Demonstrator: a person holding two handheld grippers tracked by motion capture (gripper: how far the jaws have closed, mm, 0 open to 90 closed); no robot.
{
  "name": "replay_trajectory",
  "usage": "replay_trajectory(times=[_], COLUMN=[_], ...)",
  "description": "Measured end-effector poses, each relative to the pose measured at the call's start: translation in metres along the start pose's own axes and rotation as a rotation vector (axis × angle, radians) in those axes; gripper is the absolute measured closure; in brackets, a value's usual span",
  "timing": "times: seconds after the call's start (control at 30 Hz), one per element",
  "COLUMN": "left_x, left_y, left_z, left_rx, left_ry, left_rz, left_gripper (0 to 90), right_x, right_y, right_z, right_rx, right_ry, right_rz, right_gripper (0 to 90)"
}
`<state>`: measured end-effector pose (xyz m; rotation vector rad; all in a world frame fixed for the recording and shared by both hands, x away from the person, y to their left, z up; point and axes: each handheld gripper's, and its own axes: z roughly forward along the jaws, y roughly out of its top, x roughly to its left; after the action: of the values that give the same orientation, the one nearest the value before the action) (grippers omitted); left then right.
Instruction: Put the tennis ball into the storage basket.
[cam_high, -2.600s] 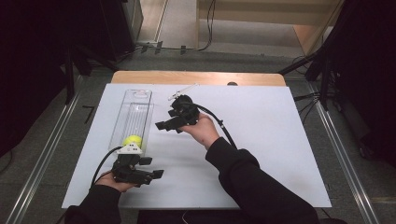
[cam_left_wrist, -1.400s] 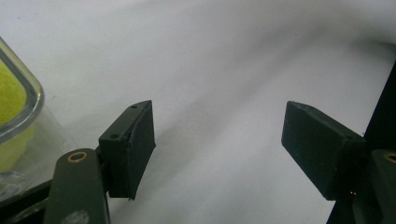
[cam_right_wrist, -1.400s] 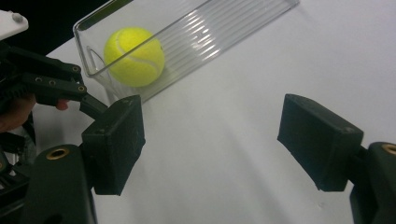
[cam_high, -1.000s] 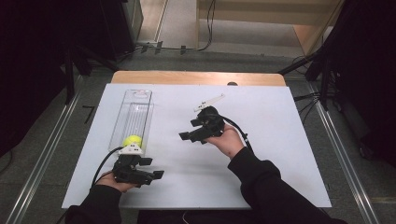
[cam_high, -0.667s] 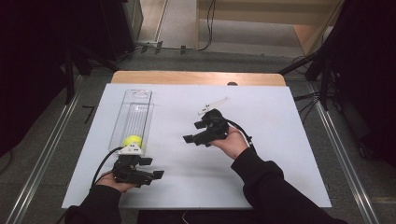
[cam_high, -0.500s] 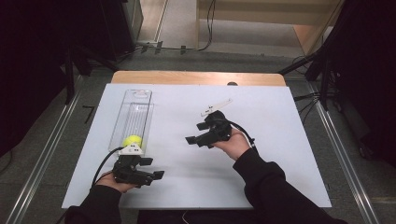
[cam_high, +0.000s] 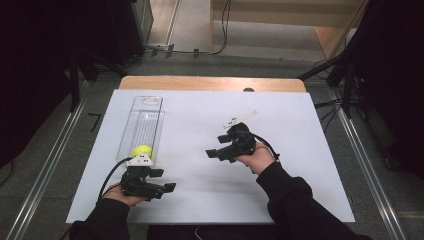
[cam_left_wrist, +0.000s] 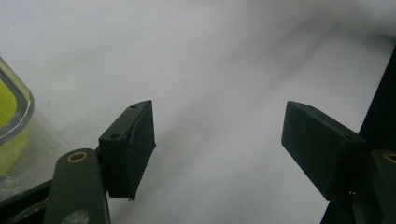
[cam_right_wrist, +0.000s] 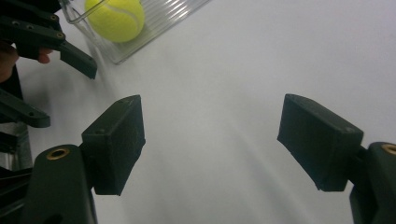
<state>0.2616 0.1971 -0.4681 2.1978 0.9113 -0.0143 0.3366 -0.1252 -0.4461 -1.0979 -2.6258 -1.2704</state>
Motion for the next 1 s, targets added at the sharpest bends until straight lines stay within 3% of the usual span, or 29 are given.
replay_trajectory(times=[1.0], left_x=[-0.001], left_y=[0.0], left_z=[0.001], left_rx=[0.007], left_ry=[0.002], left_rz=[0.005], left_gripper=[26.5], right_x=[-0.006], right_y=[-0.038], right_z=[-0.038], right_rx=[-0.003], right_ry=[-0.067], right_rz=[0.02], right_gripper=[20.8])
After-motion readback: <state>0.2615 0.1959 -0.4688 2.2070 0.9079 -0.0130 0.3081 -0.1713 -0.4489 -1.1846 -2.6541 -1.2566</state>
